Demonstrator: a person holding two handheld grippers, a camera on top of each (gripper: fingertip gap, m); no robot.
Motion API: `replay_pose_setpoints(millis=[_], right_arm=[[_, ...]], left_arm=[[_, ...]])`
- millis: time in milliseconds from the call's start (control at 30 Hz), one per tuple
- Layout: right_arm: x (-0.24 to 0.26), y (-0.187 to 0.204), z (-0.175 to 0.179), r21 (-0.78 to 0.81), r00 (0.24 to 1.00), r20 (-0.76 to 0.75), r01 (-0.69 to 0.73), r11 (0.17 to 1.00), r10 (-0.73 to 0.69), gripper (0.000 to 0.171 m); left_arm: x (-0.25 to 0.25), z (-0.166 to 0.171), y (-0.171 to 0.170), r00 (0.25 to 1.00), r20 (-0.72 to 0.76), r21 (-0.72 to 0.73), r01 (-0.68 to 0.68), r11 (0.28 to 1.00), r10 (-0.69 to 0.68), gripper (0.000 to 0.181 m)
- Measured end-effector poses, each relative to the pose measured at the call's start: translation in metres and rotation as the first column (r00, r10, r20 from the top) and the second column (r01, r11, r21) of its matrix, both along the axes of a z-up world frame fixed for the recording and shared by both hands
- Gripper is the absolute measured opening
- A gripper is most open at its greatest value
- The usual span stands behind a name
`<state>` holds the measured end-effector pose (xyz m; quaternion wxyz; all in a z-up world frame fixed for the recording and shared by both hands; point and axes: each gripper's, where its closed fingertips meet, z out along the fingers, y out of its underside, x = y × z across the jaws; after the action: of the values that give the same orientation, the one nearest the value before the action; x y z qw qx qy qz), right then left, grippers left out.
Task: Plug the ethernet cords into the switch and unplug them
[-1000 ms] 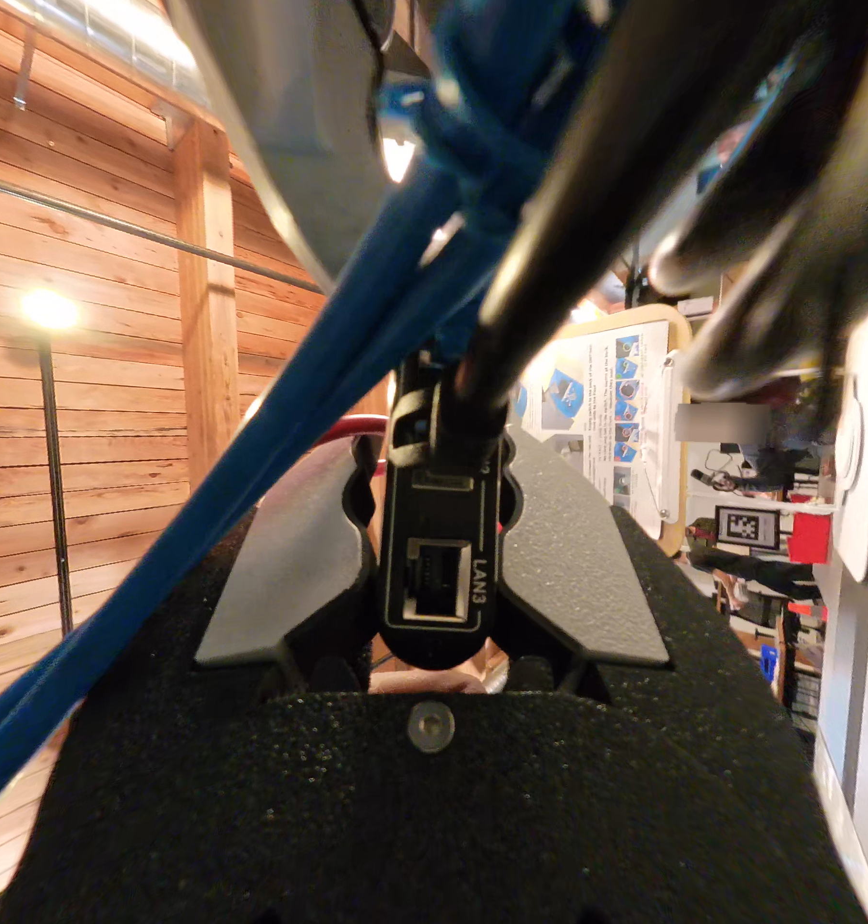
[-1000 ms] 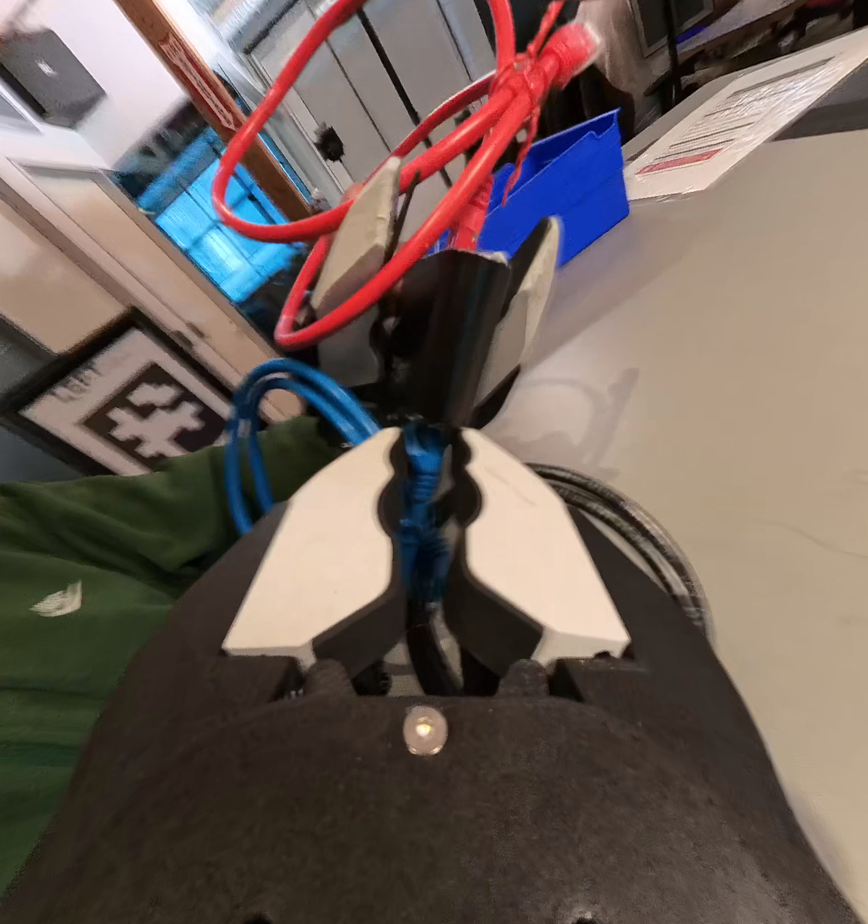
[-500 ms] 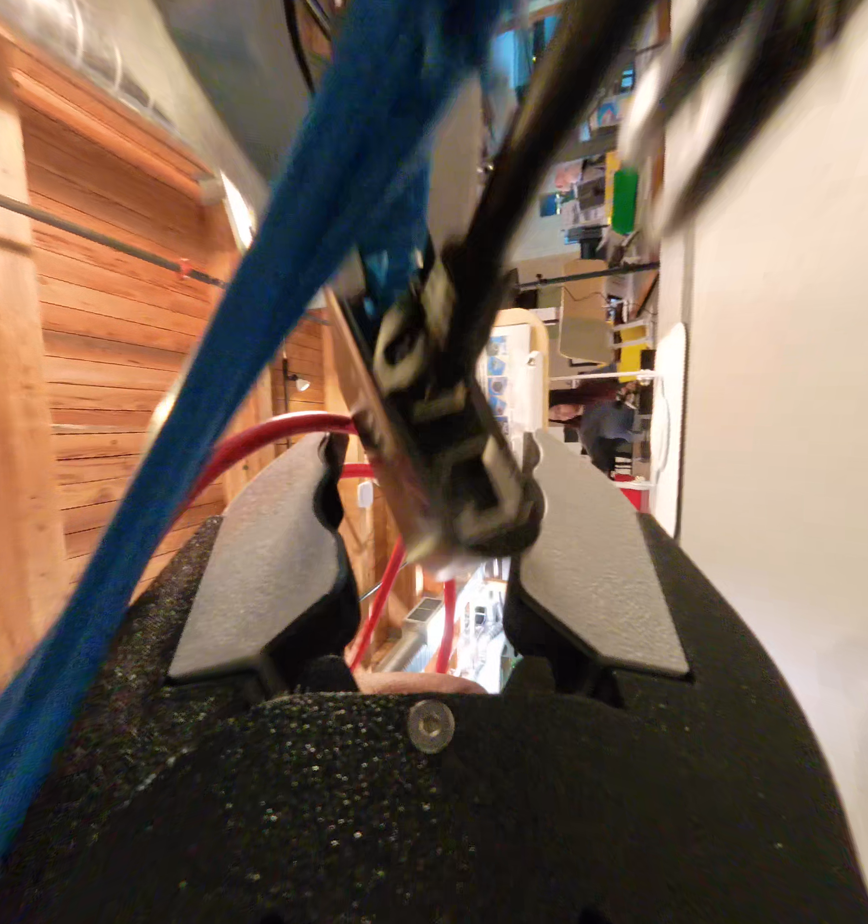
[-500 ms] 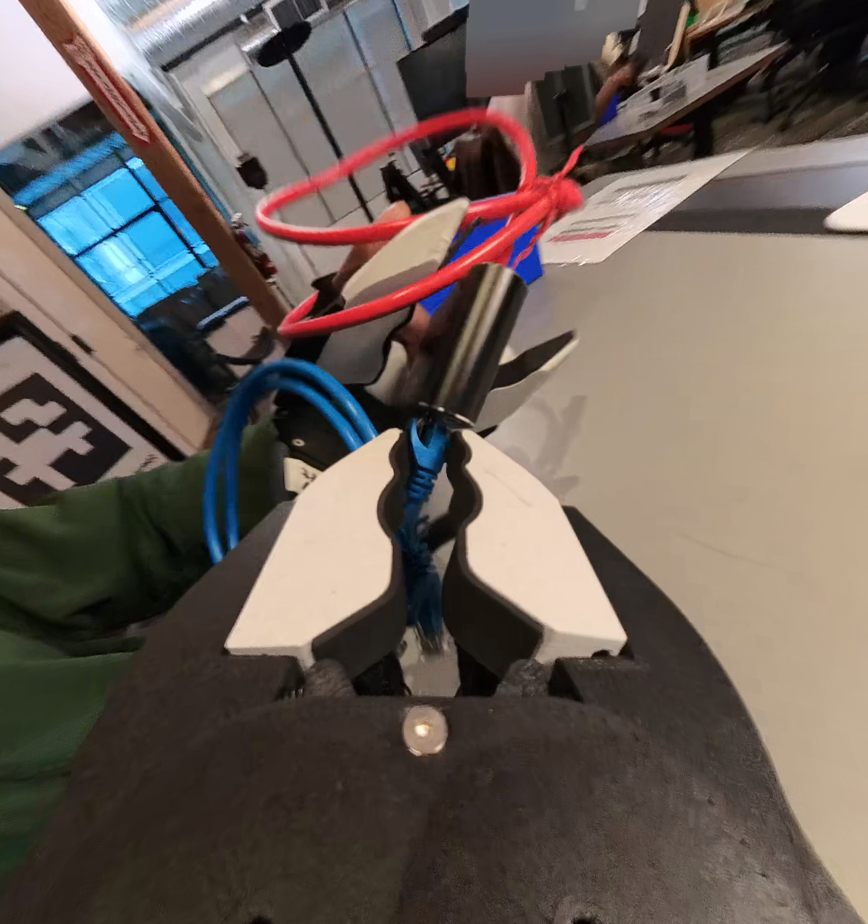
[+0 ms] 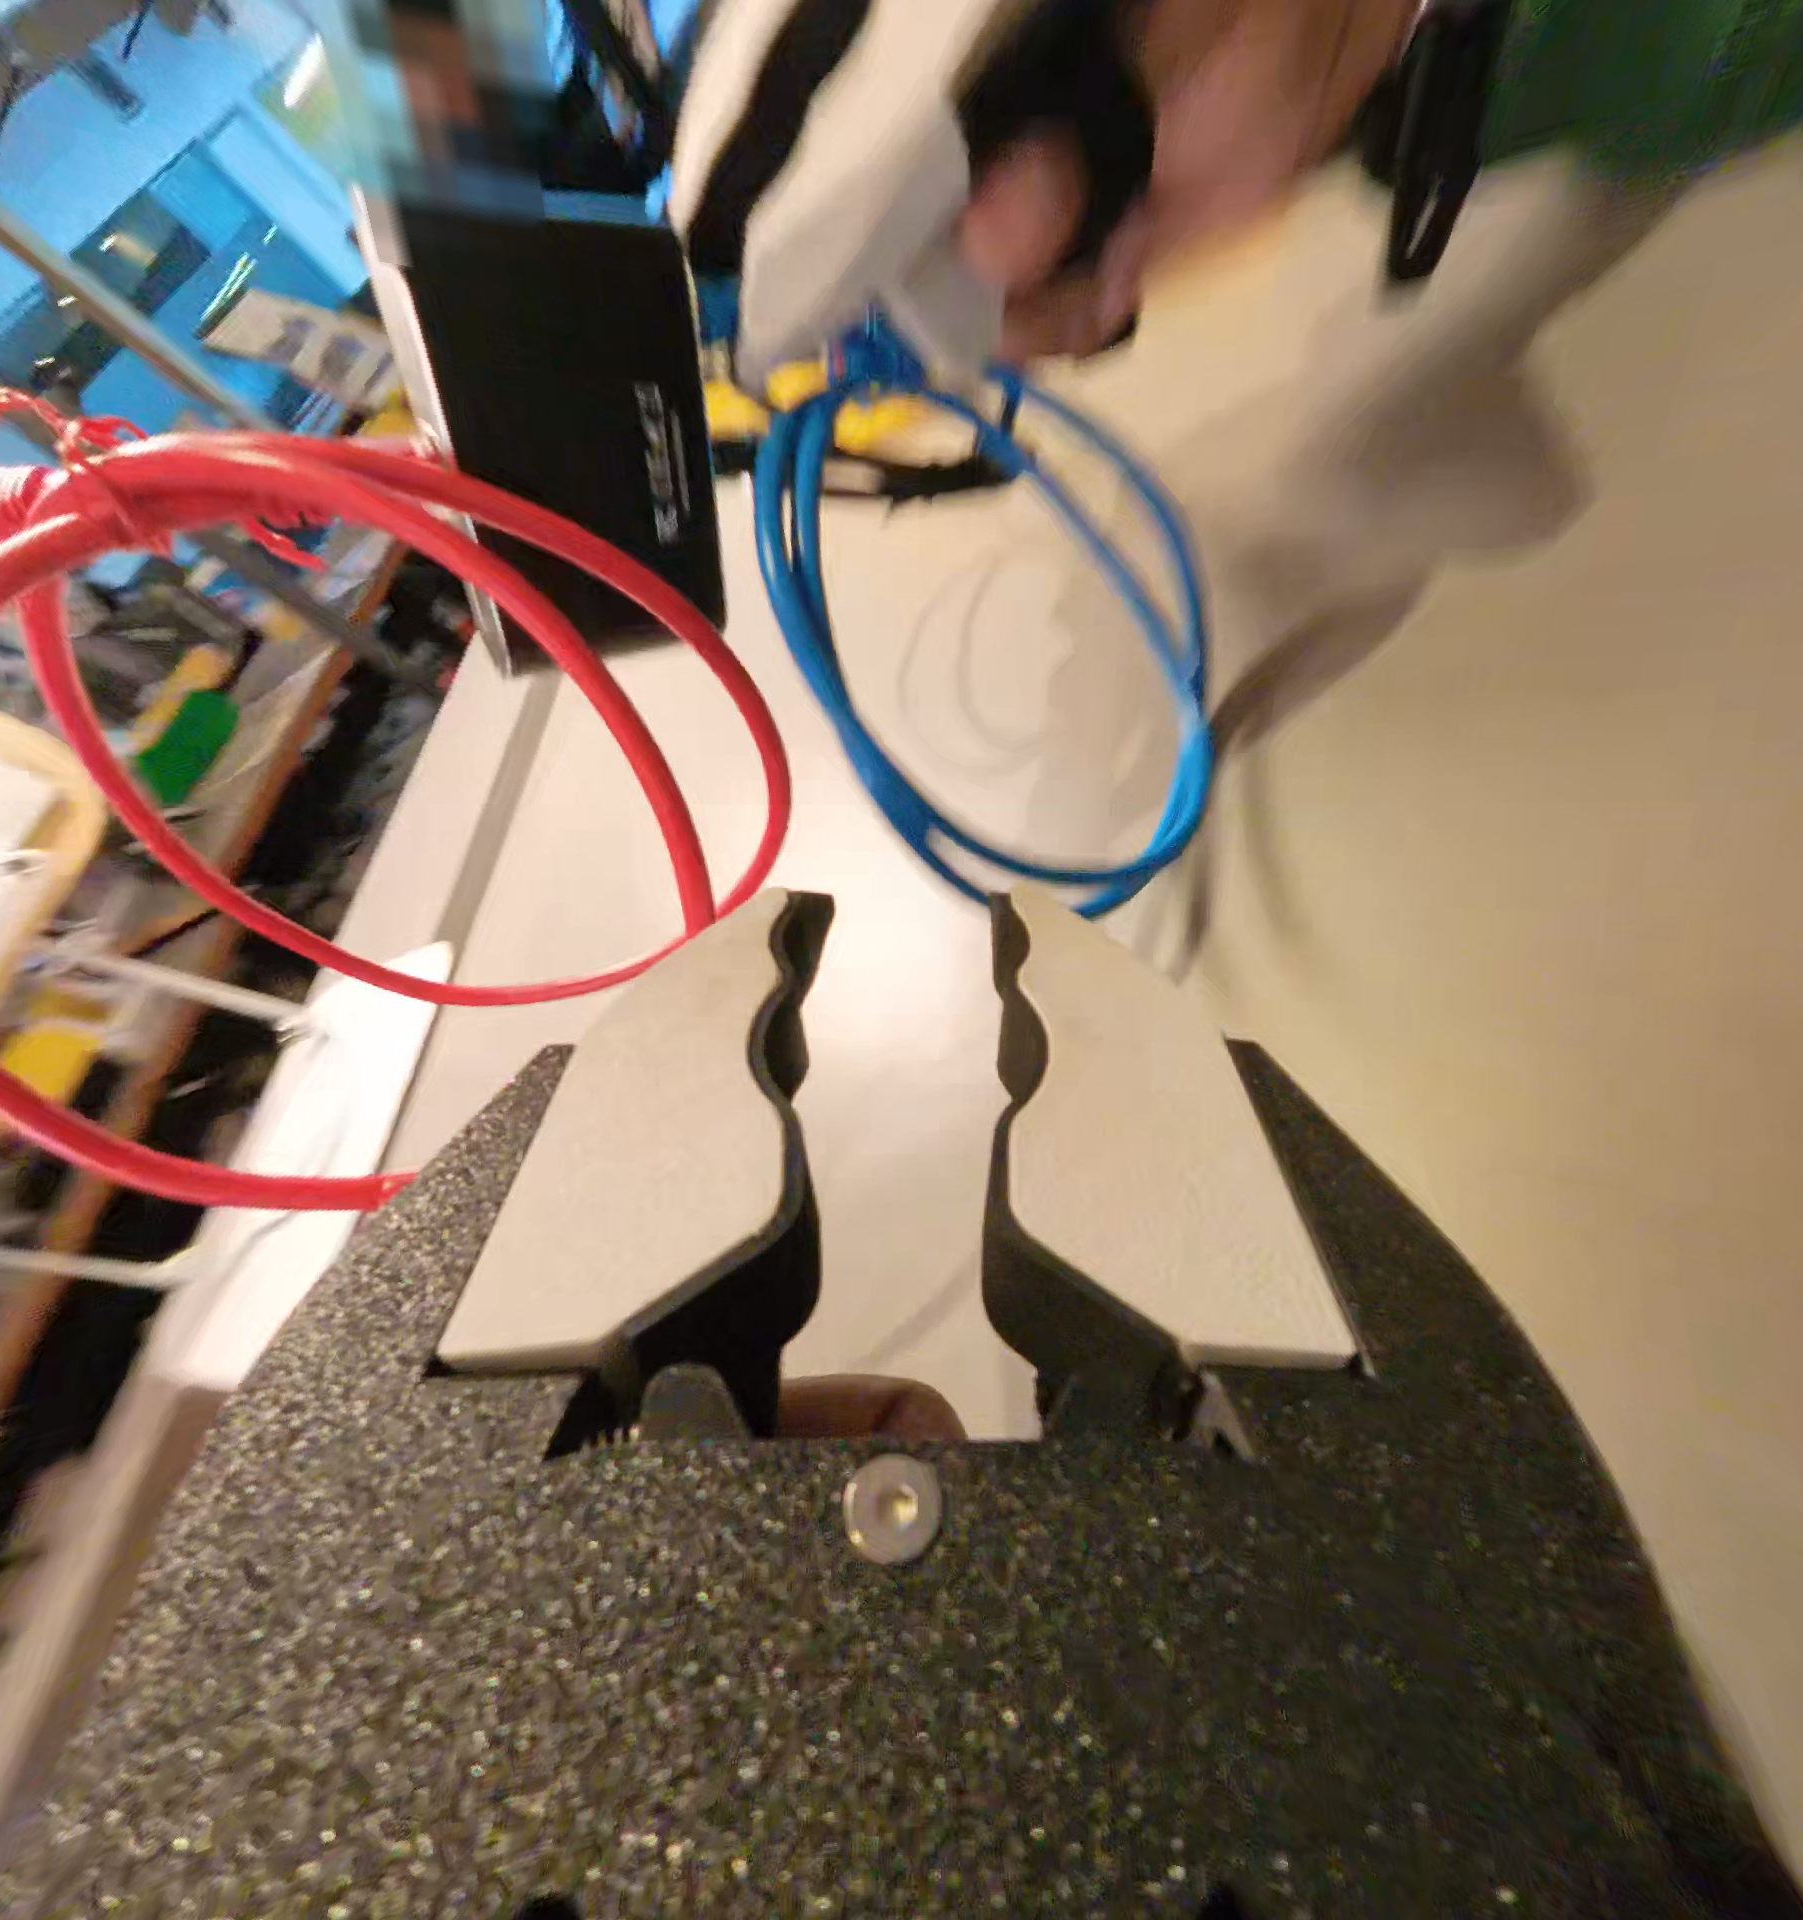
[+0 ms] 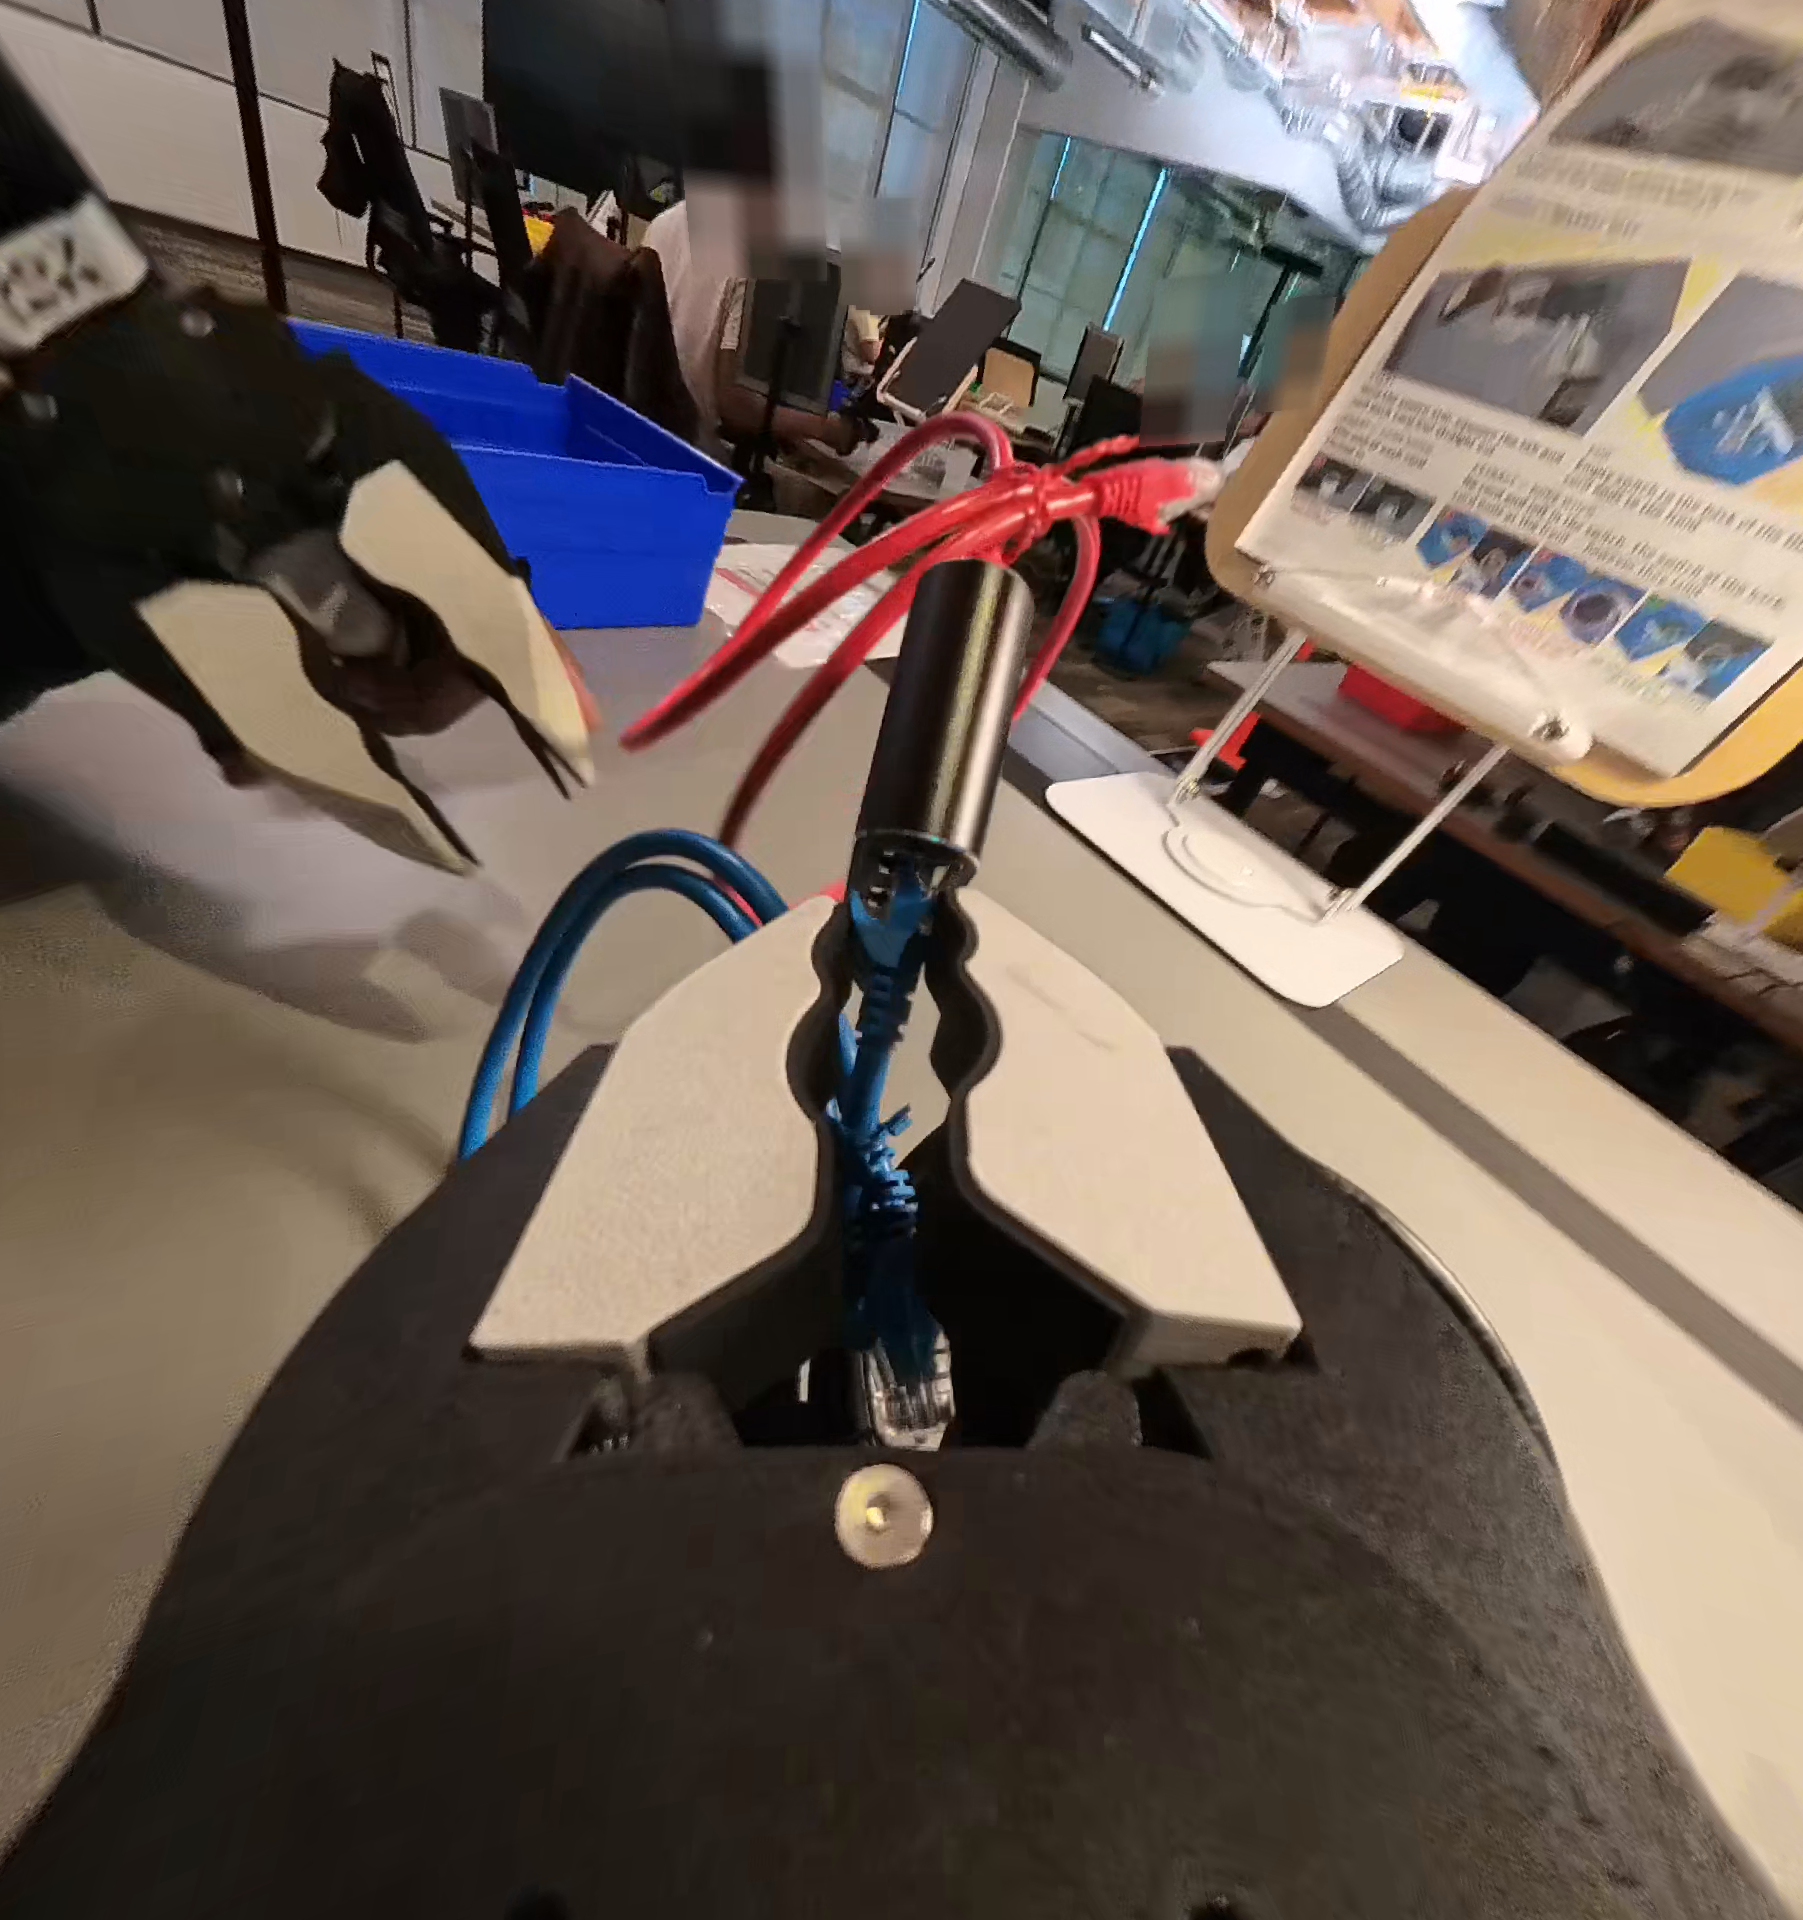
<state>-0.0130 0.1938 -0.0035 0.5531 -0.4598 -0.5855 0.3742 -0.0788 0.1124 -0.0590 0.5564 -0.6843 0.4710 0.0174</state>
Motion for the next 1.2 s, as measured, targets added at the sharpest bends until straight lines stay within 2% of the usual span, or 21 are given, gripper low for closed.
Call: replay_pose_setpoints(millis=[100, 233, 367, 433, 500, 567, 667, 733, 833, 900, 1000, 1100, 1133, 1200], right_arm=[[-0.001, -0.006, 0.004, 0.123, 1.0, -0.017, 0.009, 0.992, -0.007, 0.014], [-0.002, -0.016, 0.006, 0.262, 1.0, -0.031, 0.011, 0.965, -0.003, 0.014], [-0.007, -0.023, 0.006, 0.362, 0.999, -0.043, 0.03, 0.932, -0.015, 0.015], [-0.009, -0.026, 0.005, 0.399, 0.999, -0.043, 0.041, 0.916, -0.026, 0.015], [-0.01, -0.029, 0.005, 0.418, 0.999, -0.048, 0.043, 0.907, -0.025, 0.015], [-0.01, -0.031, 0.005, 0.432, 0.998, -0.049, 0.044, 0.901, -0.026, 0.015], [-0.009, -0.03, 0.004, 0.447, 0.999, -0.046, 0.047, 0.894, -0.03, 0.015], [-0.009, -0.03, 0.003, 0.45, 0.999, -0.04, 0.044, 0.892, -0.029, 0.015], [-0.012, -0.031, 0.001, 0.499, 0.999, -0.02, 0.044, 0.865, -0.039, 0.015], [-0.016, -0.034, 0.001, 0.559, 0.999, -0.005, 0.042, 0.828, -0.047, 0.014], [-0.021, -0.042, 0.001, 0.648, 0.998, 0.031, 0.015, 0.762, -0.046, 0.014], [-0.025, -0.054, 0.0, 0.724, 0.998, 0.068, -0.043, 0.688, -0.009, 0.014], [-0.026, -0.059, 0.0, 0.747, 0.997, 0.082, -0.067, 0.662, 0.009, 0.014], [-0.027, -0.064, -0.002, 0.78, 0.993, 0.119, -0.107, 0.616, 0.022, 0.015]], left_arm=[[0.018, 0.034, -0.009, 0.978, 0.187, 0.074, 0.083, 0.994, -0.095, 0.035], [0.031, 0.072, -0.011, 0.962, 0.249, 0.21, 0.061, 0.976, -0.113, 0.048], [0.067, 0.075, -0.024, 0.93, 0.302, 0.146, 0.172, 0.974, -0.21, 0.047], [0.074, 0.062, -0.013, 0.948, 0.282, 0.074, 0.13, 0.989, -0.146, 0.047], [0.065, 0.042, 0.007, 0.977, 0.212, -0.004, 0.004, 1.0, -0.004, 0.05], [0.052, 0.034, 0.02, 0.981, 0.166, -0.021, -0.099, 0.995, 0.101, 0.053], [0.04, 0.06, 0.018, 0.984, 0.138, 0.185, -0.133, 0.974, 0.108, 0.057], [0.038, 0.085, 0.009, 0.991, 0.082, 0.368, -0.125, 0.921, 0.102, 0.053], [0.035, 0.098, 0.006, 0.975, -0.112, 0.526, -0.107, 0.844, 0.194, 0.053], [0.032, 0.091, 0.013, 0.913, -0.297, 0.532, -0.085, 0.842, 0.28, 0.055], [0.024, 0.081, 0.023, 0.769, -0.524, 0.508, -0.061, 0.859, 0.365, 0.057], [0.017, 0.065, 0.027, 0.654, -0.676, 0.408, -0.054, 0.912, 0.341, 0.059], [0.016, 0.058, 0.028, 0.633, -0.707, 0.366, -0.055, 0.929, 0.316, 0.059], [0.016, 0.048, 0.03, 0.619, -0.727, 0.332, -0.061, 0.941, 0.296, 0.048]])
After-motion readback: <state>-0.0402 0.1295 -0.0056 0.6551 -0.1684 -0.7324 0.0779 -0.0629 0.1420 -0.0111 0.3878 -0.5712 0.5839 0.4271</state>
